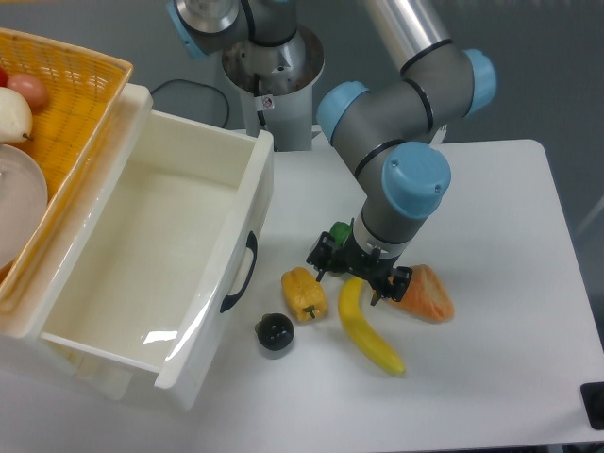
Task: Pick up the yellow pepper
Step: 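Move the gripper from the orange wedge toward the yellow bell pepper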
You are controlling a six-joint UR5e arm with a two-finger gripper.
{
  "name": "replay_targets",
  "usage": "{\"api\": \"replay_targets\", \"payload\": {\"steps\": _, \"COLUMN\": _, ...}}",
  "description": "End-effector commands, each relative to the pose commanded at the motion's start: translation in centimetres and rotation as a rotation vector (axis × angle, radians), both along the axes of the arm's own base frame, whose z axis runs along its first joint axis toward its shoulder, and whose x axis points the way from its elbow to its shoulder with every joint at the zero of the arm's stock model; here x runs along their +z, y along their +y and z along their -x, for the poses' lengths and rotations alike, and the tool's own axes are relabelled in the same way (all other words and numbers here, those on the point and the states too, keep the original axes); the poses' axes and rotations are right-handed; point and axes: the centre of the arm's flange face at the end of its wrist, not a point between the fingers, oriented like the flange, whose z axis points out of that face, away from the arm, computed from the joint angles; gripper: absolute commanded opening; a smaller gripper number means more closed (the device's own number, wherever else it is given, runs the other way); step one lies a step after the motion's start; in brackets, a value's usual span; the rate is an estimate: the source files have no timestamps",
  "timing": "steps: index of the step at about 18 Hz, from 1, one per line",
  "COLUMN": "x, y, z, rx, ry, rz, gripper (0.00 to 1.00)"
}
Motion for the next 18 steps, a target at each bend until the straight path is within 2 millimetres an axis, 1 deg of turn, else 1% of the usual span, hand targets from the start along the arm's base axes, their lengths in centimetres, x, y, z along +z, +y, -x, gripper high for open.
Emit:
{"api": "replay_targets", "payload": {"steps": 4, "x": -0.5, "y": 0.0, "z": 0.0, "rx": 0.053, "ry": 0.006, "rz": 0.012, "gripper": 1.0}}
{"api": "replay_targets", "payload": {"steps": 6, "x": -0.9, "y": 0.3, "z": -0.3, "rx": 0.05, "ry": 0.001, "rz": 0.018, "gripper": 1.0}}
{"api": "replay_targets", "payload": {"steps": 7, "x": -1.2, "y": 0.5, "z": -0.7, "rx": 0.047, "ry": -0.005, "rz": 0.023, "gripper": 1.0}}
{"api": "replay_targets", "payload": {"steps": 9, "x": -2.4, "y": 0.1, "z": -1.3, "rx": 0.043, "ry": -0.025, "rz": 0.037, "gripper": 1.0}}
{"api": "replay_targets", "payload": {"steps": 11, "x": -3.1, "y": 0.0, "z": -1.7, "rx": 0.045, "ry": -0.038, "rz": 0.046, "gripper": 1.0}}
{"api": "replay_targets", "payload": {"steps": 13, "x": -3.3, "y": -0.2, "z": -1.9, "rx": 0.038, "ry": -0.029, "rz": 0.068, "gripper": 1.0}}
{"api": "replay_targets", "payload": {"steps": 15, "x": -3.6, "y": -0.2, "z": -2.3, "rx": 0.012, "ry": 0.019, "rz": 0.143, "gripper": 1.0}}
{"api": "replay_targets", "payload": {"steps": 16, "x": -3.8, "y": 0.1, "z": -2.5, "rx": 0.006, "ry": 0.021, "rz": 0.15, "gripper": 1.0}}
{"api": "replay_targets", "payload": {"steps": 18, "x": -3.6, "y": 0.2, "z": -2.6, "rx": 0.039, "ry": 0.02, "rz": 0.154, "gripper": 1.0}}
